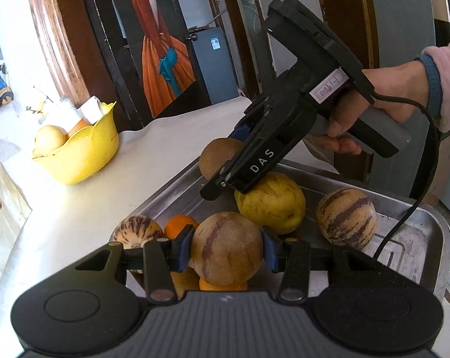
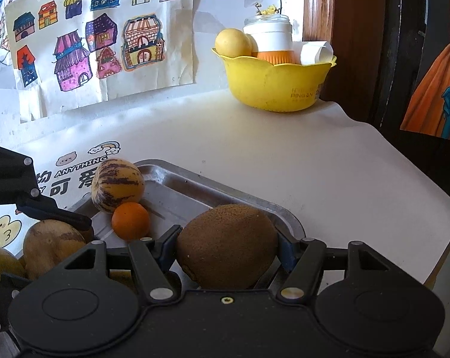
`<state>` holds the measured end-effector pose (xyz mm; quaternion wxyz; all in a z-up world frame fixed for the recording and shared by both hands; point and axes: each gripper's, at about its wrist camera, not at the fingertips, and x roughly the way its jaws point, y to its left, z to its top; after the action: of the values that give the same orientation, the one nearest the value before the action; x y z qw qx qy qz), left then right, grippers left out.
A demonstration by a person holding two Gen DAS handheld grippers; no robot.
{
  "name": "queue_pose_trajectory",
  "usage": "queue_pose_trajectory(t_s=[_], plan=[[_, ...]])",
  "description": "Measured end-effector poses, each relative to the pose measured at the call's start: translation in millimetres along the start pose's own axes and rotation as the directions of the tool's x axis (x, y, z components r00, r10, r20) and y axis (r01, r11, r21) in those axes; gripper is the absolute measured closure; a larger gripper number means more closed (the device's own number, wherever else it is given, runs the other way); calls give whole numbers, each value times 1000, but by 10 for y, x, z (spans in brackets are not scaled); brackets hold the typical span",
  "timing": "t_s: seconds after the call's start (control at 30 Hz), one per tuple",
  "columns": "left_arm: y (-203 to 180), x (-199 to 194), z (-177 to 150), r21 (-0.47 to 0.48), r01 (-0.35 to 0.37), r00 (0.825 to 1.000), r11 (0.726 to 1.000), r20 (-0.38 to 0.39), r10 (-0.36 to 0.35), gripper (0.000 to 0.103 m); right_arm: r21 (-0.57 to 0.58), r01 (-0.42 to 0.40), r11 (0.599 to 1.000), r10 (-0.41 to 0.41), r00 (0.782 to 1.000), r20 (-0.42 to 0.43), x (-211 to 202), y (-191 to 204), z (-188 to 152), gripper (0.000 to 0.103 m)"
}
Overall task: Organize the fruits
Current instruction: 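Lower the brown fruit into the tray with the left gripper while the right gripper lowers the kiwi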
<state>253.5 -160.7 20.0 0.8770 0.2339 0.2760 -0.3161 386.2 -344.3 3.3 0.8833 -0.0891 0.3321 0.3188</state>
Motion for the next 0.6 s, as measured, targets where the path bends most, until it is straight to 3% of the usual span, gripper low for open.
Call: queue_pose_trajectory(t_s=[0.6], plan=[[-76, 91, 49, 60, 14, 998, 998, -62, -10, 50, 17, -9, 1000, 9, 1000, -15, 25, -6, 4, 36]])
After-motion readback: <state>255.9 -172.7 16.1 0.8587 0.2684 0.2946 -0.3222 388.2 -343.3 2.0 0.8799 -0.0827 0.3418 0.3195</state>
